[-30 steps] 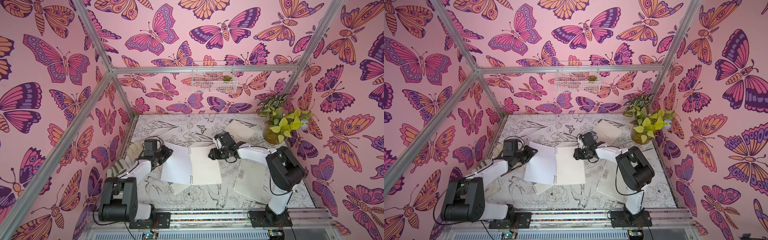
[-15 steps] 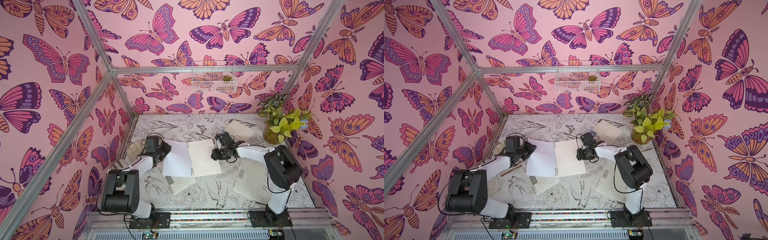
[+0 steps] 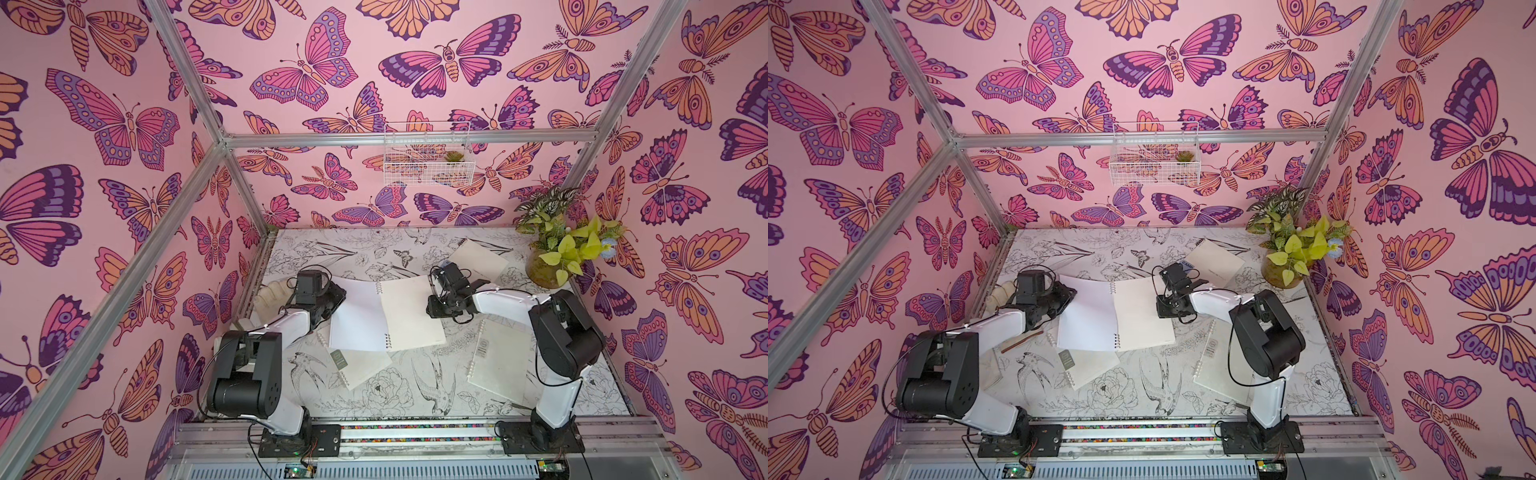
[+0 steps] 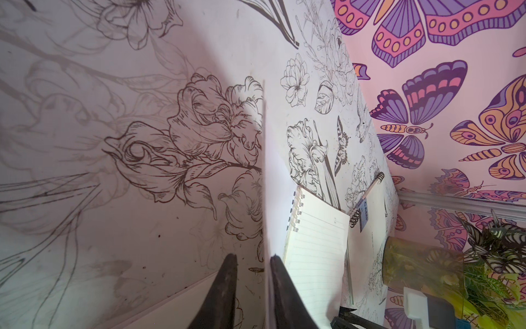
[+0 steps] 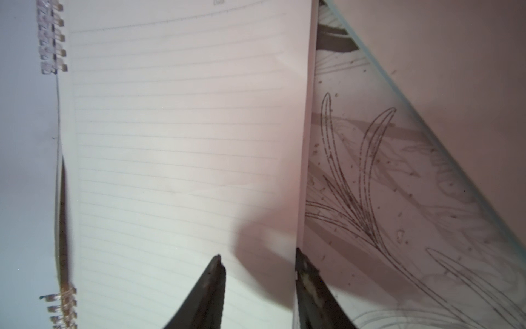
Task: Tear off pages from different notebooks
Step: Tear off the paper from the notebook.
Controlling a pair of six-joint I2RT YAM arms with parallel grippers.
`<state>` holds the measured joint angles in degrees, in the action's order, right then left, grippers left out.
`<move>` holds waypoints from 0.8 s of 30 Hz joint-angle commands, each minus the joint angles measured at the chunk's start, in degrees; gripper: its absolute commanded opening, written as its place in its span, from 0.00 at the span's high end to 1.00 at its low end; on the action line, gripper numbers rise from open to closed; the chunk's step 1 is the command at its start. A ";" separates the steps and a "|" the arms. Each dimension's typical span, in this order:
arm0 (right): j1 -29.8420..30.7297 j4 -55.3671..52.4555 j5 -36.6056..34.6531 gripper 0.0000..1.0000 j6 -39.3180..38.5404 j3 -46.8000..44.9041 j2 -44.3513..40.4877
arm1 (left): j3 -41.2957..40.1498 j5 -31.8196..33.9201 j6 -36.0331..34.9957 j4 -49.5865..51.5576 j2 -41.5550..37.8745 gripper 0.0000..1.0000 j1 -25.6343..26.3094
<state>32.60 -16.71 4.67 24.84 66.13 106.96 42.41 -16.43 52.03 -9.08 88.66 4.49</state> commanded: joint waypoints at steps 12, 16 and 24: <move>1.55 -3.86 -3.59 0.56 -1.93 2.60 -0.17 | 0.30 -0.67 0.35 -0.59 0.56 0.76 0.54; 1.68 -4.04 -3.52 0.56 -1.81 2.54 -0.06 | 0.21 -0.67 0.26 -0.69 0.81 0.76 0.59; 1.57 -2.49 -2.18 0.52 -0.79 -1.71 -5.16 | -0.20 -0.63 0.26 -1.00 0.86 0.75 0.57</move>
<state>33.74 -18.94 2.17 23.81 66.13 105.49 42.41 -16.49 52.12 -9.23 88.99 4.54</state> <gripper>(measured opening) 0.472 0.246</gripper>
